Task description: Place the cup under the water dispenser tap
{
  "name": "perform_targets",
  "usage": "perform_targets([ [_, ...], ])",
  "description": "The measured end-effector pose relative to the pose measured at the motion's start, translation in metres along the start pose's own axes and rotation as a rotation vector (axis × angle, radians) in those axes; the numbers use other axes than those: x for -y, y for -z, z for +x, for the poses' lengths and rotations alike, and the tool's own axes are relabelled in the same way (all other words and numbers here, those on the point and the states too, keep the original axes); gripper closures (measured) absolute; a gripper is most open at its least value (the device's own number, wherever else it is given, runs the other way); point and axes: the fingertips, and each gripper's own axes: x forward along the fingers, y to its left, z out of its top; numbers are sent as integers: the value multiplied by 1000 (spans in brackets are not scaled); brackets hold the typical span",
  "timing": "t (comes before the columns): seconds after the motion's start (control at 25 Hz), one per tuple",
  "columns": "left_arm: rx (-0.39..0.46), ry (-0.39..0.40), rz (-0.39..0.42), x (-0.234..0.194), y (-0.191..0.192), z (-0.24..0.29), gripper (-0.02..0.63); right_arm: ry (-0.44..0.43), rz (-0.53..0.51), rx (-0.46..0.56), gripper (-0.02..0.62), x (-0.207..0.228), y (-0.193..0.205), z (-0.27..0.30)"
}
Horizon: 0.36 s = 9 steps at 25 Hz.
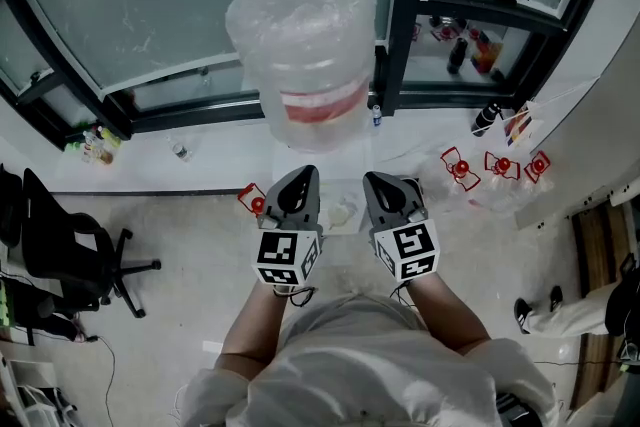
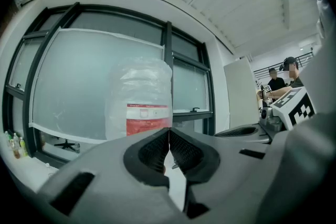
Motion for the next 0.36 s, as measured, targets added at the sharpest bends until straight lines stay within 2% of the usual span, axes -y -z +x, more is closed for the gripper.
perform_targets([
  [0.2, -7, -3, -9, 0, 3, 1, 586, -6, 64, -19, 568, 5, 8, 2],
  [0.36, -12, 1, -4, -2, 4, 5, 586, 2, 63, -30, 568, 8, 12, 6],
])
